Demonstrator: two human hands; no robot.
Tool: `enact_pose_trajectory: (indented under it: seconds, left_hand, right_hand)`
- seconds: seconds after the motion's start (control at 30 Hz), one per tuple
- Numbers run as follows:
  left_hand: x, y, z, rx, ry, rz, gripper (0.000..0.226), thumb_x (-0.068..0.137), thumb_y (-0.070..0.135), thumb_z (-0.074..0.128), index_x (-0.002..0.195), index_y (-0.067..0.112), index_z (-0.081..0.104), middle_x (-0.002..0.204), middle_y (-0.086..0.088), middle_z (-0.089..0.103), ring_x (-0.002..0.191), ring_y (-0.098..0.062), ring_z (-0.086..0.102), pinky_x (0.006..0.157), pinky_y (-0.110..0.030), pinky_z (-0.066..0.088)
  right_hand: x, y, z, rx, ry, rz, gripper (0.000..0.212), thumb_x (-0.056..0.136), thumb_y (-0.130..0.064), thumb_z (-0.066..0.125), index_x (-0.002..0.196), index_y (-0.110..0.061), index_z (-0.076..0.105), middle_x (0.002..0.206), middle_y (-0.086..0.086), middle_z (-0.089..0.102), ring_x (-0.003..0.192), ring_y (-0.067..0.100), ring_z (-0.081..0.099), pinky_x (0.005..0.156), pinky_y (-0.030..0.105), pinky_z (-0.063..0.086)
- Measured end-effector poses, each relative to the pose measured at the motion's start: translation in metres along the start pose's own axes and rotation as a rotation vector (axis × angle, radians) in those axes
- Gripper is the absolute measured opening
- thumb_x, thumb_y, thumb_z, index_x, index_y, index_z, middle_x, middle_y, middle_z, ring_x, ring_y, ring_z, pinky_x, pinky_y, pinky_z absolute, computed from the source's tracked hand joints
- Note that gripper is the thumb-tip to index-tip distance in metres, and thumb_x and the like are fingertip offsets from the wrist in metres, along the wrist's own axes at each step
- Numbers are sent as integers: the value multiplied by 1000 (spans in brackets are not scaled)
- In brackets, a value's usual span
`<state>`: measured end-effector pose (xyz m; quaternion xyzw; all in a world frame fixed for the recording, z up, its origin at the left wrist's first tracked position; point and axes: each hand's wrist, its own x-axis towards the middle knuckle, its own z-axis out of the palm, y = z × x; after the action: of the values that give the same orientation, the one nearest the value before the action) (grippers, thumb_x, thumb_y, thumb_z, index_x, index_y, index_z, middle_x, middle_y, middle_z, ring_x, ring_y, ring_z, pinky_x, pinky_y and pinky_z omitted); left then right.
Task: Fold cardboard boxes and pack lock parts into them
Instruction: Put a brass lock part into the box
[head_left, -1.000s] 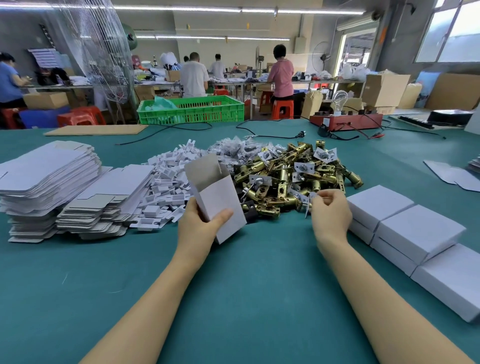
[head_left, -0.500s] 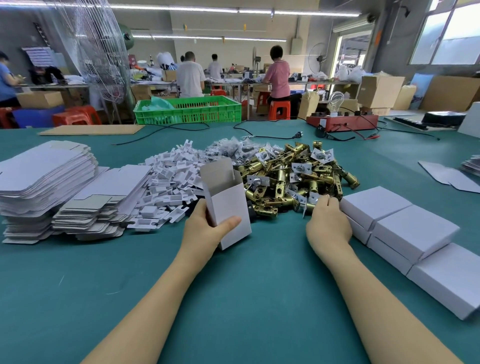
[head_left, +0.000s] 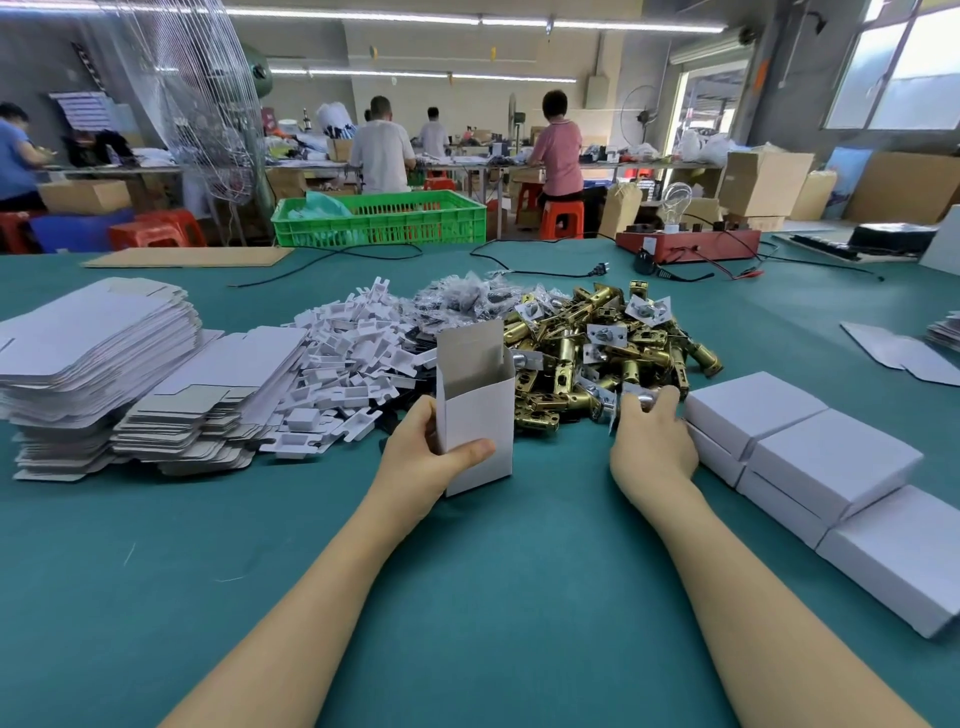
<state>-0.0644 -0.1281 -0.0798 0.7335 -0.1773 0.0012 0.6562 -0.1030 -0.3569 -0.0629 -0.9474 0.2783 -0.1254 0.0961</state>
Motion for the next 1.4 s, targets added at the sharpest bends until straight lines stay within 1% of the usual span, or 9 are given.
enact_pose_trajectory:
  seconds: [0.1,0.23,0.4,0.57,0.8,0.9,1.07,1.2,1.4]
  left_hand:
    - [0,0,0,-7,2,3,39,77,12,83,106,26,60,97,17,71,92,0,66,73,-13,51]
    - [0,0,0,-12,0,6,40,77,13,83,105,27,60,97,18,71,92,0,66,74,-14,52]
    - [-1,2,1,-21,4,6,39,77,13,82,104,28,59,100,13,70,92,0,66,75,-14,52]
    - [-1,3,2,-35,11,7,39,78,10,81,105,25,58,103,10,70,89,2,65,71,-11,50]
    - [-2,4,1,-16,11,11,39,78,13,81,105,29,58,104,12,69,90,4,64,70,-9,49]
    - [-3,4,1,-17,9,9,39,79,13,81,104,30,57,103,13,68,90,4,64,70,-9,49]
    - [-2,5,1,-29,18,9,38,79,13,81,104,30,57,102,14,69,89,4,65,71,-10,50]
    - [-2,4,1,-22,11,9,39,78,13,81,104,30,58,102,14,69,91,2,65,74,-15,52]
    - [-2,3,1,-20,28,13,40,79,14,81,107,29,58,106,10,68,94,-1,65,73,-15,51]
  right_hand:
    - [3,2,1,16,5,-22,26,86,3,52,106,-12,44,130,16,31,82,31,45,55,32,34]
    - [4,2,4,-2,-7,-28,28,87,0,49,112,-12,47,132,15,31,91,33,50,59,32,37]
    - [9,8,5,47,0,-39,19,88,0,49,102,-12,44,129,17,30,56,22,35,47,26,26]
    - [9,11,7,107,46,-50,29,89,-1,50,116,-13,52,125,14,32,68,29,43,58,32,37]
    - [14,12,4,96,-45,-32,13,92,-7,49,103,-12,47,126,16,27,58,23,38,58,32,37]
    - [15,14,6,85,-39,-45,24,92,-5,46,115,-11,50,125,17,29,63,28,43,61,33,38]
    - [13,16,5,135,38,-81,18,92,-5,47,109,-11,49,120,15,33,67,29,43,56,33,37]
    - [10,5,-4,361,264,-214,25,95,-15,53,119,-7,55,117,16,40,80,33,50,62,37,44]
    - [-11,-22,-1,275,398,-430,26,91,-17,60,116,-11,58,108,10,54,67,30,54,51,29,34]
